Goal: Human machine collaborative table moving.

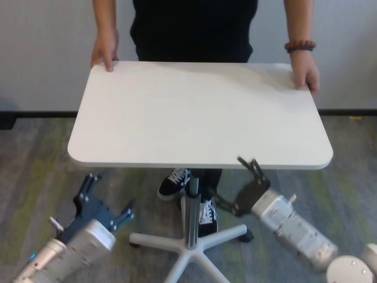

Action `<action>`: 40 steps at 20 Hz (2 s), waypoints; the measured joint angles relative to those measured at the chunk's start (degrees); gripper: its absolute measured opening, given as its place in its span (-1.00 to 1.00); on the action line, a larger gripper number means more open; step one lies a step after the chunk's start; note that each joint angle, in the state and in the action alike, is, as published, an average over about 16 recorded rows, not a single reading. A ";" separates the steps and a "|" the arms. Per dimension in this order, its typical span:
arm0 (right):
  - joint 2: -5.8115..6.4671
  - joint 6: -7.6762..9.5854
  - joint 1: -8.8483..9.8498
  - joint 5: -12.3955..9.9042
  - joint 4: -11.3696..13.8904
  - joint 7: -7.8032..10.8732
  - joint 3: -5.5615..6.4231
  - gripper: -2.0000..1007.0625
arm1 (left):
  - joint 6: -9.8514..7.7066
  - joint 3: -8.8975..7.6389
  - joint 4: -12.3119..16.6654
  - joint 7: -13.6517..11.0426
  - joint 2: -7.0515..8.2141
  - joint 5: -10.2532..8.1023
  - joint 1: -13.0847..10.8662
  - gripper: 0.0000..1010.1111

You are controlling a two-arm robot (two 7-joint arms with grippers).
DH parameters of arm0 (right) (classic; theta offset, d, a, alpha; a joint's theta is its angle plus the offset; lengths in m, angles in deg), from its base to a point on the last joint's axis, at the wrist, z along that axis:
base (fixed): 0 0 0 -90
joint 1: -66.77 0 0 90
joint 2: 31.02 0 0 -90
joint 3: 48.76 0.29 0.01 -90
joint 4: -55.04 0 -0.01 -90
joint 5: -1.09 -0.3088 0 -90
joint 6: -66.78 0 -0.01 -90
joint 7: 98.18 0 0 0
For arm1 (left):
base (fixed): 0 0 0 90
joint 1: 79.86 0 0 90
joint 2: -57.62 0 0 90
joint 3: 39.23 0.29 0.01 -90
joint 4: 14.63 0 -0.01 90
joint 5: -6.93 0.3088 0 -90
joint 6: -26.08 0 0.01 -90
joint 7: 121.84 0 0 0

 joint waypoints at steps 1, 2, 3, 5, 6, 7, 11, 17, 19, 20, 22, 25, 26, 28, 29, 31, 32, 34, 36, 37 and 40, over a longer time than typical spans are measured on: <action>-0.32 -1.68 0.07 -2.36 0.02 1.00 0.46 0.99 | 1.03 -0.61 0.63 -1.30 -0.15 -2.73 -0.55 0.99; -0.66 -3.26 0.07 -4.65 -0.01 2.02 0.86 0.99 | 2.02 -1.21 1.20 -2.58 -0.33 -5.47 -1.07 0.99; -1.00 -4.75 0.02 -6.86 -0.07 3.04 1.23 0.99 | 2.85 -1.75 1.69 -3.74 -0.53 -8.05 -1.53 0.99; -1.66 -6.89 -0.29 -10.50 -0.19 4.89 1.63 0.99 | 4.13 -2.70 2.63 -5.71 -0.93 -12.60 -2.38 0.99; -1.95 -7.68 -0.44 -12.06 -0.13 5.76 1.75 0.99 | 4.54 -3.10 3.20 -6.45 -1.08 -14.41 -2.84 0.99; -2.18 -8.08 -0.57 -13.17 0.04 6.33 1.78 0.99 | 4.85 -3.48 3.90 -7.09 -1.19 -15.96 -3.36 0.99; -2.51 -7.13 -0.55 -14.94 2.02 7.58 1.59 0.99 | 4.43 -4.62 6.92 -8.12 -1.18 -18.40 -5.37 0.99; -1.85 -2.88 0.46 -14.50 6.92 8.52 0.85 0.99 | 3.53 -5.69 12.60 -8.40 -0.36 -17.10 -8.60 0.99; -1.48 -1.41 0.89 -14.19 8.85 8.66 0.57 0.99 | 3.30 -6.01 14.82 -8.29 0.02 -16.14 -9.70 0.99; -1.29 -0.70 1.10 -13.98 9.78 8.68 0.44 0.99 | 3.20 -6.17 15.91 -8.28 0.21 -15.64 -10.21 0.99; -0.95 0.69 1.46 -13.55 11.43 8.64 0.21 0.99 | 2.91 -6.43 17.83 -8.44 0.50 -14.74 -11.05 0.99; -0.63 2.30 1.77 -12.86 13.08 8.34 -0.09 0.99 | 2.44 -6.65 19.58 -8.90 0.67 -13.80 -11.68 0.99; -0.56 2.70 1.82 -12.60 13.45 8.22 -0.19 0.99 | 2.30 -6.67 19.87 -9.08 0.66 -13.55 -11.76 0.99; -0.47 3.32 1.83 -12.17 13.91 8.03 -0.37 0.99 | 2.01 -6.66 20.18 -9.50 0.59 -13.19 -11.79 0.99; -0.44 3.56 1.82 -11.96 14.06 7.90 -0.45 0.99 | 1.85 -6.64 20.25 -9.69 0.54 -13.08 -11.77 0.99; -0.40 3.92 1.80 -11.55 14.27 7.64 -0.58 0.99 | 1.53 -6.59 20.21 -10.05 0.42 -12.94 -11.67 0.99; -0.39 4.01 1.79 -11.37 14.28 7.50 -0.62 0.99 | 1.40 -6.56 20.12 -10.21 0.36 -12.90 -11.60 0.99; -0.40 4.16 1.77 -11.06 14.23 7.25 -0.67 0.99 | 1.20 -6.47 19.84 -10.52 0.23 -12.87 -11.43 0.99; -0.46 4.18 1.76 -10.89 14.04 7.07 -0.68 0.99 | 1.08 -6.36 19.49 -10.80 0.12 -12.92 -11.24 0.99; -0.48 4.14 1.75 -10.84 13.95 7.01 -0.67 0.99 | 1.07 -6.30 19.32 -10.88 0.08 -12.95 -11.16 0.99; -0.53 4.01 1.75 -10.76 13.77 6.98 -0.65 0.99 | 1.11 -6.19 18.99 -10.94 0.01 -13.00 -11.01 0.99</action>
